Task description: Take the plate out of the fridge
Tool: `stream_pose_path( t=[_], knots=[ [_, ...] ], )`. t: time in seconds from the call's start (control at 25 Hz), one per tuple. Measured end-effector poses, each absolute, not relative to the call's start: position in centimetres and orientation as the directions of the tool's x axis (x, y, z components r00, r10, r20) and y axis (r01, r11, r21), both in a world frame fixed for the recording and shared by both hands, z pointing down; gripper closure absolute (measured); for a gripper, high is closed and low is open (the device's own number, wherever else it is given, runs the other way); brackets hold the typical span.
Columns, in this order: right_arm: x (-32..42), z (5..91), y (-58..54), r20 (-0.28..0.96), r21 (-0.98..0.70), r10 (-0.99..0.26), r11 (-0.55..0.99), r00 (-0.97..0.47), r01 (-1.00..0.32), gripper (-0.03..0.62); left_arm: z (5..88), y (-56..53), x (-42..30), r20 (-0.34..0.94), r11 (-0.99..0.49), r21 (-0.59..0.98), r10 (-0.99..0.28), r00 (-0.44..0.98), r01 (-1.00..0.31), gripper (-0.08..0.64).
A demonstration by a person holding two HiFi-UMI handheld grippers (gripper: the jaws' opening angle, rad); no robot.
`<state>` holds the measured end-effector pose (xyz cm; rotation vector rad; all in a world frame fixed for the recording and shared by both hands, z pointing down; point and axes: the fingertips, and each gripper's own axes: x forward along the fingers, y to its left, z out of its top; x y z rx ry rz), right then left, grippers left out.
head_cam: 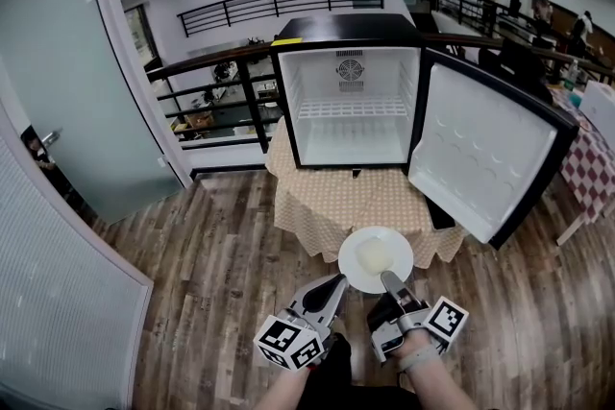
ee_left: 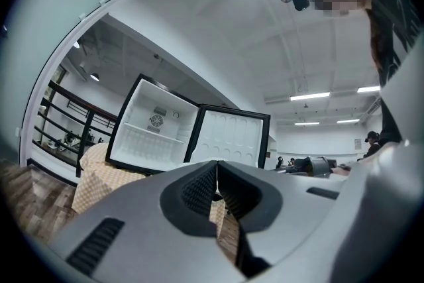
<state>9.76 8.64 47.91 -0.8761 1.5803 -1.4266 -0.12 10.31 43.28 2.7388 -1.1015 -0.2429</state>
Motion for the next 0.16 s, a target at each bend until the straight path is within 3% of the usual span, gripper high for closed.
stream_pose_path(
  t=[0.16],
  knots=[
    [9.84, 47.9, 7.79, -0.114, -0.993, -0.897, 0.113, -0.427, 0.028, 0.537, 43.2, 9.41, -0.16, -0.076, -0.708, 0.217, -0.699, 0.711, -0.672, 0.549]
  ],
)
